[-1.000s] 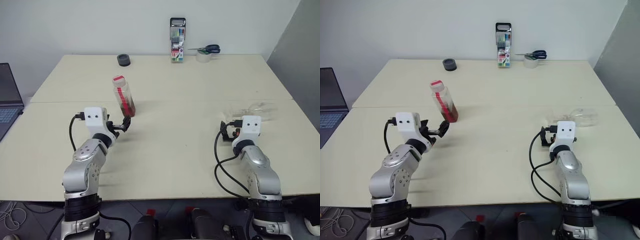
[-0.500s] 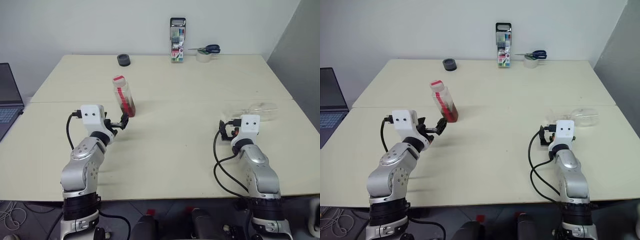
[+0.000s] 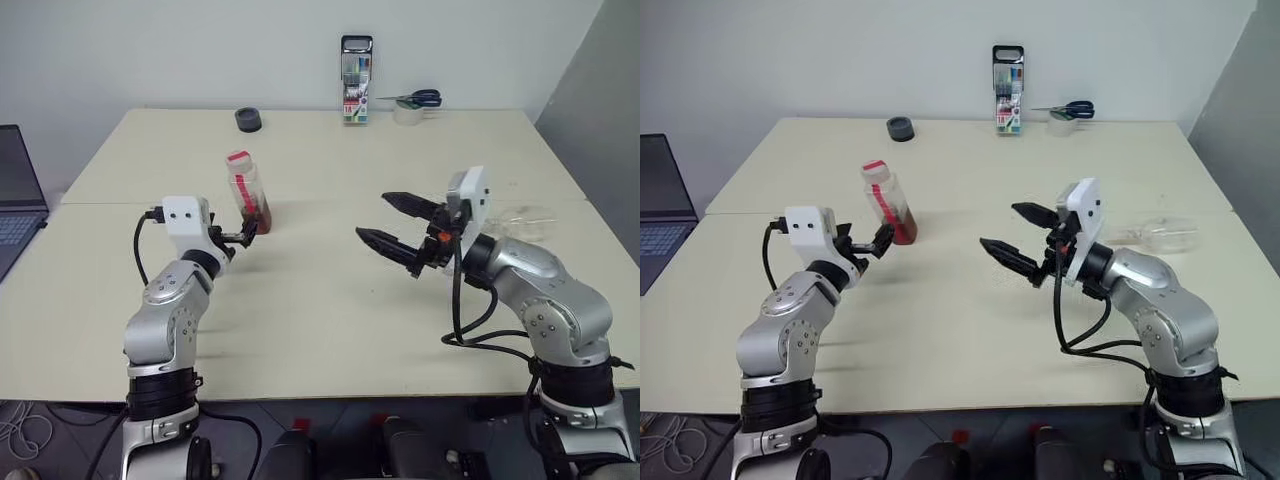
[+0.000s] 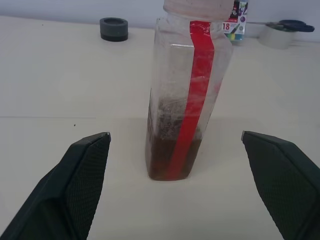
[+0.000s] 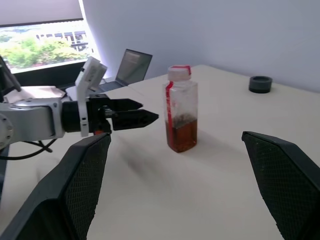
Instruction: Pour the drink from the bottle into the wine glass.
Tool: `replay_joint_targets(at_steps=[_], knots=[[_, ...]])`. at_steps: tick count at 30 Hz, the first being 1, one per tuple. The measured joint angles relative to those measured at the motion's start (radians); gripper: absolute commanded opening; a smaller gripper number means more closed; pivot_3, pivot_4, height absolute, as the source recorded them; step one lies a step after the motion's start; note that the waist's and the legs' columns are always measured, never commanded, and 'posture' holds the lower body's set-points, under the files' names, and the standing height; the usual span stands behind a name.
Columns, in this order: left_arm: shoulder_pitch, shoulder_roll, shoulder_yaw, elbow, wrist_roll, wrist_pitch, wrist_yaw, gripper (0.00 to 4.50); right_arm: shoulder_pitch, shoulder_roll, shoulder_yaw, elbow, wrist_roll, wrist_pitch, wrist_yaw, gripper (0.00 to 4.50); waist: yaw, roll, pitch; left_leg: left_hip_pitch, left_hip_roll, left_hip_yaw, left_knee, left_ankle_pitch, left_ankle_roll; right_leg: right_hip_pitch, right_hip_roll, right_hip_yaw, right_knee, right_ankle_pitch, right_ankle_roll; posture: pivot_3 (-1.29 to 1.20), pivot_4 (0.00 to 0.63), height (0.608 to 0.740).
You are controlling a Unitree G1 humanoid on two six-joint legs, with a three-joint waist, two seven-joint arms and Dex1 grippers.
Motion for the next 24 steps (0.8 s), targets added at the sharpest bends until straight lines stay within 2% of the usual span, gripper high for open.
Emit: replay_joint_targets(at_steps=[5, 13, 24], knots=[[-0.042, 0.010, -0.009, 0.042, 0.004, -0.027, -0.018, 4.48, -0.008, 0.037, 0.044, 0.066, -0.052, -0.061, 0.002, 4.50, 0.000, 0.000, 0.000, -0.001, 0.000, 0.000, 0.000, 0.000, 0.000, -0.001, 0.000, 0.000, 0.000, 0.000, 0.000, 0.00, 0.150, 0.740], [-0.138, 0.012, -0.030, 0.162, 0.021, -0.099, -0.038, 4.48, -0.008, 0.074, 0.048, 0.081, -0.074, -0.095, -0.013, 4.50, 0.001, 0.000, 0.000, -0.001, 0.000, 0.000, 0.000, 0.000, 0.000, -0.001, -0.001, 0.000, 0.000, 0.000, 0.000, 0.00, 0.150, 0.740], [-0.282, 0.007, -0.066, 0.473, 0.077, -0.291, -0.062, 4.48, 0.025, 0.084, 0.041, 0.054, -0.073, -0.092, -0.071, 4.50, 0.001, 0.000, 0.000, -0.001, -0.001, 0.000, 0.000, 0.000, 0.000, -0.002, -0.001, 0.000, 0.000, 0.000, 0.000, 0.00, 0.150, 0.740]])
